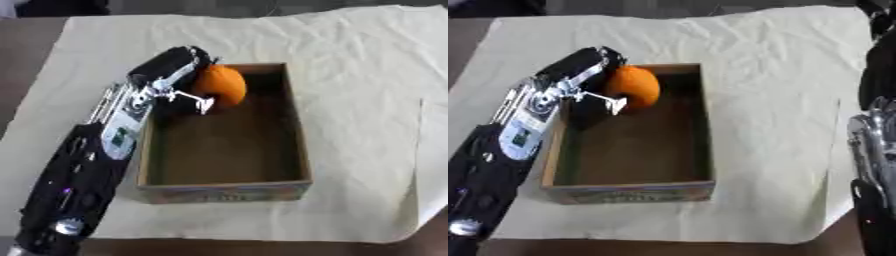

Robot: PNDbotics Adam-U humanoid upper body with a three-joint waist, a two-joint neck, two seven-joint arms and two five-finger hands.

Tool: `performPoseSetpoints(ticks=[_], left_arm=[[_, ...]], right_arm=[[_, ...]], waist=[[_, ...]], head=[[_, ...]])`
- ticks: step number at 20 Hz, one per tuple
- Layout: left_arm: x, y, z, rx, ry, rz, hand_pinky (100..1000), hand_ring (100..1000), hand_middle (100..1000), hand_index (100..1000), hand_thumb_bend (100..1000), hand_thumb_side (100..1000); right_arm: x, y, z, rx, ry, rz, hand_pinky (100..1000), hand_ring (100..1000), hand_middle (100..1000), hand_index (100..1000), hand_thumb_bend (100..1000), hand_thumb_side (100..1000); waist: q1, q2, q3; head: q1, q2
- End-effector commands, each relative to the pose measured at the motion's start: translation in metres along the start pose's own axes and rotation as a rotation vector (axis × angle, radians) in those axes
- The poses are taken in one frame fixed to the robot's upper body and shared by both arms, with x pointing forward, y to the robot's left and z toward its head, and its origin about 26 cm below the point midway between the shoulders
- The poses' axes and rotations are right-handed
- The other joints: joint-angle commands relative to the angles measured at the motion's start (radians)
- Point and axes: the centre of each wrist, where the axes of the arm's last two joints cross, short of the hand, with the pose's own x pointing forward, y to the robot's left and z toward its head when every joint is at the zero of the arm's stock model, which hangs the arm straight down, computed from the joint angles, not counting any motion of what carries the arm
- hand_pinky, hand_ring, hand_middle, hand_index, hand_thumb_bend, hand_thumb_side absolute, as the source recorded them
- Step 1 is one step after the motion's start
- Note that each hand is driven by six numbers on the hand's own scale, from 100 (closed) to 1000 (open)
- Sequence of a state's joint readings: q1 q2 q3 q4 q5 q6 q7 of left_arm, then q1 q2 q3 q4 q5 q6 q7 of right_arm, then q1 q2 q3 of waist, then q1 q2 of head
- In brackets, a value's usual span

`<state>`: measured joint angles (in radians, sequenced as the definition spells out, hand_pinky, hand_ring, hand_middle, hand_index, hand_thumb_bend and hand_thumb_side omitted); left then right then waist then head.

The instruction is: Pick up objects on the table and place them in the box.

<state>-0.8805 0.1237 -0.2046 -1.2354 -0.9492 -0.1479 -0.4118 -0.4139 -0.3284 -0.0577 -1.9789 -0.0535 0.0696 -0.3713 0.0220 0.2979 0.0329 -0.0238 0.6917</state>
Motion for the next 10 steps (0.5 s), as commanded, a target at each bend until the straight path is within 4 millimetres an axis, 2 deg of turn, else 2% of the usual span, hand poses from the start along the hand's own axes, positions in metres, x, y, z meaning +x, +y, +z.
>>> performPoseSetpoints(ticks=[1, 6, 7, 8, 9, 10], left_arm=[[-0.005, 0.001, -0.002, -0.024, 0.014, -0.060, 255, 473, 566, 511, 100, 159], [-0.008, -0.008, -0.008, -0.113, 0.003, -0.110, 295, 501, 567, 602, 100, 123], [-0.008, -0.010, -0.009, -0.139, -0.003, -0.121, 314, 516, 584, 649, 100, 136], [-0.009, -0.010, -0.009, -0.165, -0.008, -0.133, 317, 518, 587, 659, 100, 138], [-0.010, -0.011, -0.009, -0.185, -0.011, -0.143, 337, 536, 609, 732, 124, 170], [-0.010, -0.011, -0.009, -0.201, -0.012, -0.151, 345, 545, 619, 757, 144, 187]], right_arm=[[0.008, -0.003, -0.004, 0.001, -0.031, 0.013, 876, 1000, 523, 819, 100, 1000], [0.008, -0.002, -0.003, 0.002, -0.022, 0.014, 876, 1000, 525, 819, 100, 1000], [0.008, -0.002, -0.003, 0.002, -0.021, 0.013, 876, 1000, 525, 819, 100, 1000], [0.008, -0.002, -0.003, 0.002, -0.020, 0.014, 876, 1000, 525, 819, 100, 1000], [0.008, -0.002, -0.003, 0.002, -0.020, 0.014, 876, 1000, 524, 819, 100, 1000], [0.008, -0.002, -0.002, 0.002, -0.019, 0.014, 875, 1000, 524, 819, 100, 1000]], waist=[[-0.004, -0.019, -0.001], [-0.005, -0.016, -0.005], [-0.004, -0.016, -0.006], [-0.004, -0.016, -0.007], [-0.004, -0.016, -0.007], [-0.004, -0.016, -0.007]], head=[[-0.002, -0.007], [0.005, -0.011], [0.006, -0.012], [0.006, -0.013], [0.006, -0.013], [0.006, -0.012]])
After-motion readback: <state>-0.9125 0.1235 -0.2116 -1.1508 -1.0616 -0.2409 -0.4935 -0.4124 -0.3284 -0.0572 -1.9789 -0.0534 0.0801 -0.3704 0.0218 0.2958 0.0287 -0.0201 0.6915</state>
